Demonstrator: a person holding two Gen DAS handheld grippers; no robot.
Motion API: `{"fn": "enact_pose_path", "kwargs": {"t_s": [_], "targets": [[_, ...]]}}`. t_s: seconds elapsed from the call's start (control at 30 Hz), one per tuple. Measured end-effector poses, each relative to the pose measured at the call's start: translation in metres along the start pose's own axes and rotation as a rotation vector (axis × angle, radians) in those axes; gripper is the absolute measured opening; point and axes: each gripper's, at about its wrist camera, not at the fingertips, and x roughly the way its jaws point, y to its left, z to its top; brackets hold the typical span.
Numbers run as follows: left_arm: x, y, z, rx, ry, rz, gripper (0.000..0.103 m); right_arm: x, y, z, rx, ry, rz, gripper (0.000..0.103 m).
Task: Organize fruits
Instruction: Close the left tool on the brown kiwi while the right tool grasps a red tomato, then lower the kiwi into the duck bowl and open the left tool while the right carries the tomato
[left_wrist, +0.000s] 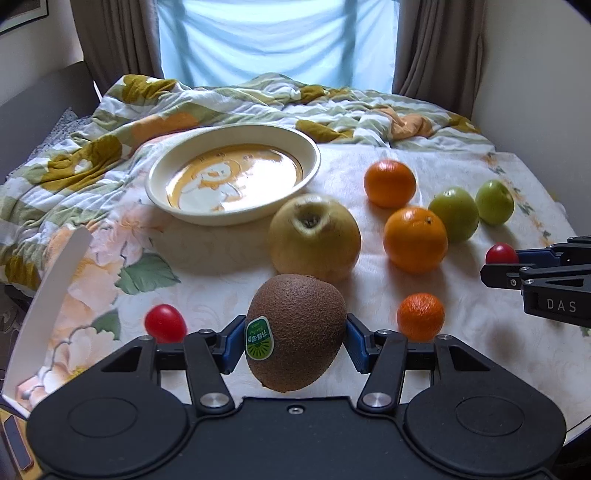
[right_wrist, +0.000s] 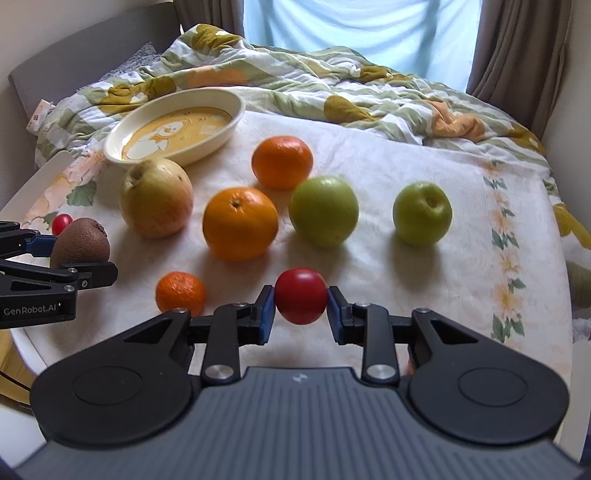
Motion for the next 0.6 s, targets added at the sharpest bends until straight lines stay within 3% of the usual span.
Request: {"fn": "enact_pose_path", "kwargs": {"t_s": [0.3, 0.6], "targets": [[-0.046, 0.02, 0.03, -0.087, -0.08, 0.062, 0.06, -0.03, 0.014, 0.04, -0.039, -0.035, 0.067, 0.045], [-0.052, 0.062, 0.076, -0.083, -0.129, 0.094, 0.06, -0.036, 0.048, 0.097, -0.068, -0.072, 0.1, 0.045]]}}
